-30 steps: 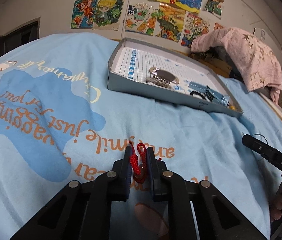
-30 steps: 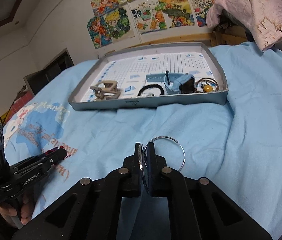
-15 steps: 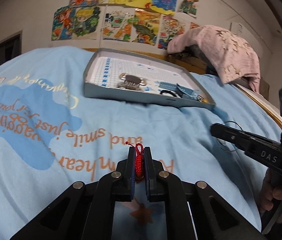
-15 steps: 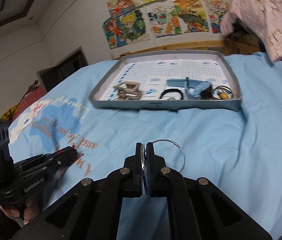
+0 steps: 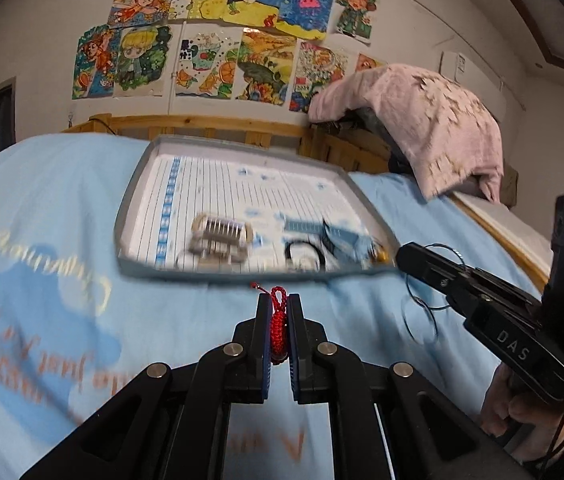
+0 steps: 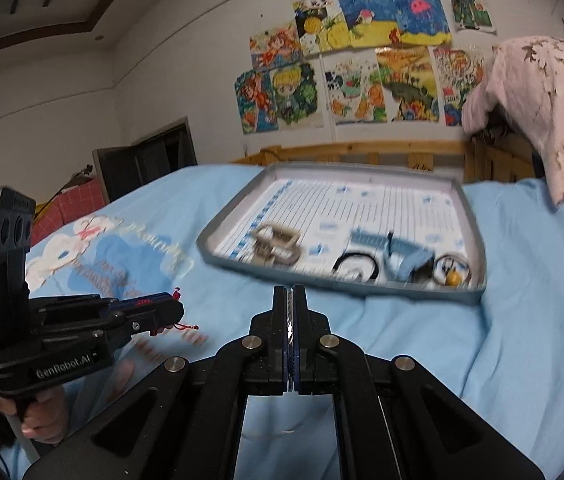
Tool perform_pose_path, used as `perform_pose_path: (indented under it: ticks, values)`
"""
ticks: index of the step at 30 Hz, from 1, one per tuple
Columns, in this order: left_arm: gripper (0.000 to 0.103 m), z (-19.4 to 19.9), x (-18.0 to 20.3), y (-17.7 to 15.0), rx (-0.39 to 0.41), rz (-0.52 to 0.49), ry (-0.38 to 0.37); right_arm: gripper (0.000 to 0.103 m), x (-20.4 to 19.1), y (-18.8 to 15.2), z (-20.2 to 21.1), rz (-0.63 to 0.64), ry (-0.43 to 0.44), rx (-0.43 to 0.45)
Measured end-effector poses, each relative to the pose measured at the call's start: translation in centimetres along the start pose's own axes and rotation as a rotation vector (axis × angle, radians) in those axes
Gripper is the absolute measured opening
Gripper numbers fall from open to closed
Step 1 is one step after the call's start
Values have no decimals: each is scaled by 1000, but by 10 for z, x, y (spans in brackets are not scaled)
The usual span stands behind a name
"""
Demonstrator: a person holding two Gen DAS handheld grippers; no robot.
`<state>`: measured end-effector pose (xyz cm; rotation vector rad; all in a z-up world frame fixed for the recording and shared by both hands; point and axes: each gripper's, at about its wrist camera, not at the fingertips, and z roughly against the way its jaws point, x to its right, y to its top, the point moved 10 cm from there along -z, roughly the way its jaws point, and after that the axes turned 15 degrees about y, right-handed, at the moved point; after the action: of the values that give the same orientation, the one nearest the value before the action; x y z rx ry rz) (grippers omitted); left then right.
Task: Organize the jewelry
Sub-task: 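Carry the bracelet with the left tool while the right tool carries the hoops to the tray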
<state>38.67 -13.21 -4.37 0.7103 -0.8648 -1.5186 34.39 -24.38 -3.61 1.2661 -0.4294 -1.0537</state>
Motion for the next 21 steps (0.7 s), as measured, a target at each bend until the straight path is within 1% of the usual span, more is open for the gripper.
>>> perform_pose_path:
  ticks: [2, 5, 10, 14, 17, 21]
  values:
    - [7, -15, 3, 17, 3, 15, 9, 2, 10, 15, -2, -10, -2, 31]
    - [7, -39, 15, 38, 11, 16, 24, 2, 28, 48, -7, -2, -24, 92]
    - [7, -74, 37, 56, 11, 23, 18, 2, 65, 78, -17, -16, -67, 146]
    - [7, -104, 49, 57, -13, 7, 31, 2, 105, 85, -30, -74, -101, 151]
    - [7, -122, 51, 52, -41, -8, 44, 2, 129, 83, -46, -111, -112, 132]
    - [7, -139, 49, 44, -87, 6, 48, 2, 149, 72, -67, -158, -95, 91]
